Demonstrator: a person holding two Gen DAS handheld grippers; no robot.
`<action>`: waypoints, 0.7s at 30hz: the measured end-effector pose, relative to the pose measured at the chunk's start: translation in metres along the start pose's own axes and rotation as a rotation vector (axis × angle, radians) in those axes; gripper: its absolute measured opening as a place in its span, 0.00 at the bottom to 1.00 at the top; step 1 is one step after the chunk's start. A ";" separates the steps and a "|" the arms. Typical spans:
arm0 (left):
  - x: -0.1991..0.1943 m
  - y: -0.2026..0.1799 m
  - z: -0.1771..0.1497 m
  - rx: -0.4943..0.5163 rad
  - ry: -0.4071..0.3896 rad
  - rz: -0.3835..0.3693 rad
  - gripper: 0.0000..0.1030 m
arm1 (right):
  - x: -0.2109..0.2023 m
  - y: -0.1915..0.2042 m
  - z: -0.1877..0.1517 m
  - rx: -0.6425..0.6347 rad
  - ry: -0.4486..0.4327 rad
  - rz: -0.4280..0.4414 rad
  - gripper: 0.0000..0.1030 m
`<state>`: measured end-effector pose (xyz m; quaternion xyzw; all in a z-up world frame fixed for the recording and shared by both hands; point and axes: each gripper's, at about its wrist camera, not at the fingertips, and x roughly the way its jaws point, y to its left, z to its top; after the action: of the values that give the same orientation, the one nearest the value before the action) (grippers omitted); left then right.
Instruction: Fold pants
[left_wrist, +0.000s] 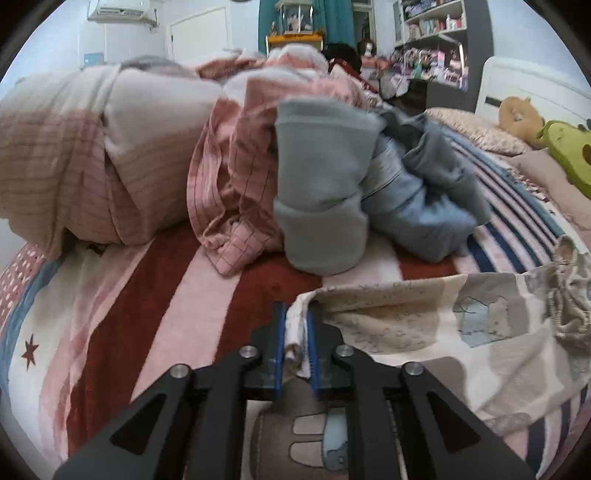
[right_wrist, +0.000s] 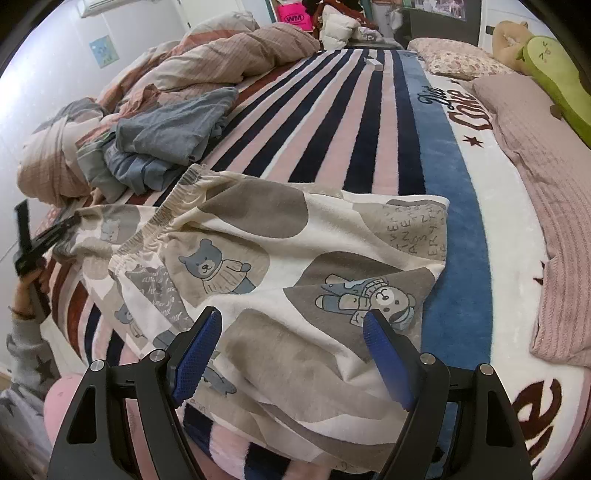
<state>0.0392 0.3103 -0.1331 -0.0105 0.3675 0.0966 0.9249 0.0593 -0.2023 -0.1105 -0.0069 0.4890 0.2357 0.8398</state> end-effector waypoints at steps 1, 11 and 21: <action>0.002 0.003 0.000 -0.010 0.009 0.025 0.41 | 0.000 0.000 0.000 -0.002 0.002 0.001 0.74; -0.060 0.042 -0.035 -0.278 0.045 -0.119 0.71 | -0.001 -0.007 -0.003 0.021 -0.009 0.026 0.74; -0.016 0.015 -0.067 -0.536 0.058 -0.412 0.74 | 0.006 -0.013 -0.004 0.051 -0.007 0.051 0.74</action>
<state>-0.0202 0.3168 -0.1703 -0.3301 0.3452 0.0005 0.8786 0.0639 -0.2122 -0.1198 0.0279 0.4917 0.2445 0.8353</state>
